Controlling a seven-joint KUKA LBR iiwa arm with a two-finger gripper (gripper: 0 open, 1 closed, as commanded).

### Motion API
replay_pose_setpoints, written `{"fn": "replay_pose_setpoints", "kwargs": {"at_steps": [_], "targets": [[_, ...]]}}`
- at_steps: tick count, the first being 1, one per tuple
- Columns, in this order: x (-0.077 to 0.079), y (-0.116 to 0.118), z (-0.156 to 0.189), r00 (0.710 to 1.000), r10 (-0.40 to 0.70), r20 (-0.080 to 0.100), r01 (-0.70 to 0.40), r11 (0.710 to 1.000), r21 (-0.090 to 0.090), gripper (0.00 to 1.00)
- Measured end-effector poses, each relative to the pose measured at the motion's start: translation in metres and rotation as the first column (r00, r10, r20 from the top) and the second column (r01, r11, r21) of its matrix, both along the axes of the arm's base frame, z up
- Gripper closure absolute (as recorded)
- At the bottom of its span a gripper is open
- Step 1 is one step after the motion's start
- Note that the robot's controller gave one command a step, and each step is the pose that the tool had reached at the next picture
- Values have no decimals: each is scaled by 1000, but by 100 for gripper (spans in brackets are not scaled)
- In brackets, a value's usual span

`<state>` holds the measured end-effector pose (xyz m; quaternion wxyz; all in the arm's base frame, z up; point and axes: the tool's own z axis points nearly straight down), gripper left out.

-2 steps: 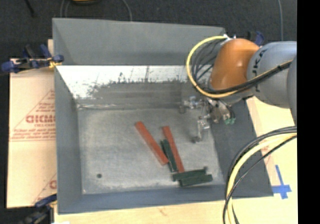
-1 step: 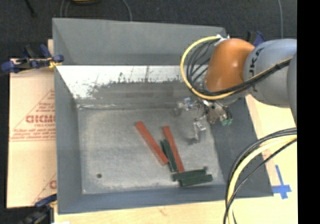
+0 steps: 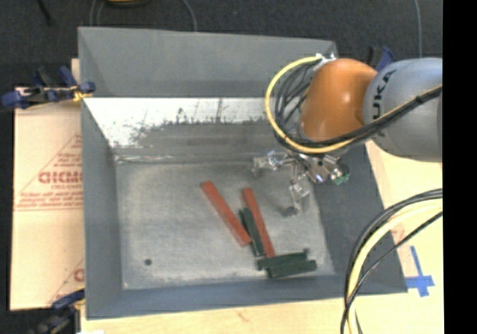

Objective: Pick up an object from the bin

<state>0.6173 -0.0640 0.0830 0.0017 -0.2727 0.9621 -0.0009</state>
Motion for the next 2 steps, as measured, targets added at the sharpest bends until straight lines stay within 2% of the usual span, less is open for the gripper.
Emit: {"fn": "replay_pose_setpoints", "kwargs": {"at_steps": [1,2], "targets": [[2,40,2,1000,-7,1,7,1000,0,0],[12,80,0,1000,20,1,-20,1000,1,100]]}}
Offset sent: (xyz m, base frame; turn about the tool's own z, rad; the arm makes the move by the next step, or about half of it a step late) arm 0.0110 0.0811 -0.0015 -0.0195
